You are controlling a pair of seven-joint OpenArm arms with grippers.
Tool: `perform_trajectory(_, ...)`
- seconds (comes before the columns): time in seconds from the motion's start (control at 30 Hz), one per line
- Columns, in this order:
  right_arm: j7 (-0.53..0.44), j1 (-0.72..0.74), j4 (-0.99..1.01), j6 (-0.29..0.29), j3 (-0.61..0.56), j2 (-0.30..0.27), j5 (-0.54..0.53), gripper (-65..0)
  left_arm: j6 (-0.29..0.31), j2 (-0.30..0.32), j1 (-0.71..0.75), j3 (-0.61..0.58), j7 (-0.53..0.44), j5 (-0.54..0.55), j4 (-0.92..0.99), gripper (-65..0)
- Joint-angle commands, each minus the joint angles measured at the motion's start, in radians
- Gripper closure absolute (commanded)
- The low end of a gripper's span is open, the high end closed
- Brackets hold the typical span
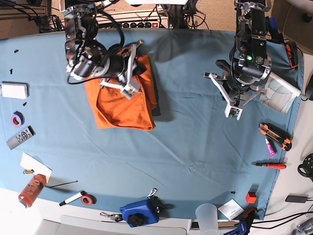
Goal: Layout the t-shirt on the table in an organized manner, then fold the t-shirt properly
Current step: 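Press and tuck the folded shirt edges with both grippers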
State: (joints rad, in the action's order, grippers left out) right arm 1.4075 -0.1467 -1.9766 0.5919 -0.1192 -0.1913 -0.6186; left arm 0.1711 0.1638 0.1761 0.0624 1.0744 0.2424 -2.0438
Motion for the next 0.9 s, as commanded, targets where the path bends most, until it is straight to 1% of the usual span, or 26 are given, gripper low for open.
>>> perform_trajectory(0.0, -0.043, 0.033, -0.024, -0.002, 0.041, -0.006, -0.009, 0.0, 0.044, 0.002, -0.01, -0.002, -0.045, 0.078, -0.018, 0.0)
perform_trajectory(0.07, -0.079, 0.066, -0.024, -0.006, 0.124, -0.005, 0.003, 0.0, 0.15, -0.005, -0.01, -0.012, -0.099, 0.201, -0.018, 0.0)
perform_trajectory(0.13, -0.09, 0.095, -0.024, -0.022, 0.215, -0.005, 0.032, 0.0, 0.235, -0.019, -0.012, -0.036, -0.147, 0.257, -0.018, 0.0)
perform_trajectory(0.17, -0.09, 0.105, -0.024, -0.033, 0.257, -0.006, 0.045, 0.0, 0.256, -0.026, -0.014, -0.055, -0.167, 0.261, -0.015, 0.0)
perform_trajectory(0.23, -0.091, 0.109, -0.024, -0.034, 0.335, -0.006, 0.055, 0.0, 0.275, -0.034, -0.033, -0.105, -0.182, 0.259, 0.006, 0.0)
perform_trajectory(0.33, -0.084, 0.108, -0.017, -0.029, 0.411, -0.006, 0.054, 0.0, 0.275, -0.034, -0.081, -0.203, -0.185, 0.221, 0.067, 0.0)
perform_trajectory(0.43, -0.084, 0.108, 0.023, -0.02, 0.435, -0.006, 0.054, 0.0, 0.275, -0.037, -0.14, -0.303, -0.186, 0.21, 0.145, 0.0)
perform_trajectory(0.5, -0.088, 0.108, 0.077, -0.011, 0.432, -0.005, 0.05, 0.0, 0.275, -0.059, -0.175, -0.362, -0.186, 0.182, 0.199, 0.0)
perform_trajectory(0.57, -0.103, 0.108, 0.143, 0.022, 0.428, -0.006, 0.051, 0.0, 0.275, -0.091, -0.204, -0.406, -0.187, 0.153, 0.253, 0.0)
perform_trajectory(0.67, -0.15, 0.108, 0.235, 0.041, 0.428, -0.006, 0.051, 0.0, 0.267, -0.136, -0.234, -0.439, -0.217, 0.107, 0.334, 0.0)
perform_trajectory(0.73, -0.151, 0.108, 0.274, 0.044, 0.428, -0.005, 0.051, 0.0, 0.24, -0.164, -0.246, -0.44, -0.219, 0.085, 0.378, 0.0)
perform_trajectory(0.8, -0.142, 0.108, 0.286, 0.044, 0.428, -0.005, 0.051, 0.0, 0.214, -0.18, -0.252, -0.44, -0.219, 0.055, 0.414, 0.0)
perform_trajectory(0.87, -0.14, 0.108, 0.285, 0.044, 0.428, -0.006, 0.051, 0.0, 0.193, -0.183, -0.254, -0.44, -0.219, 0.033, 0.445, 0.0)
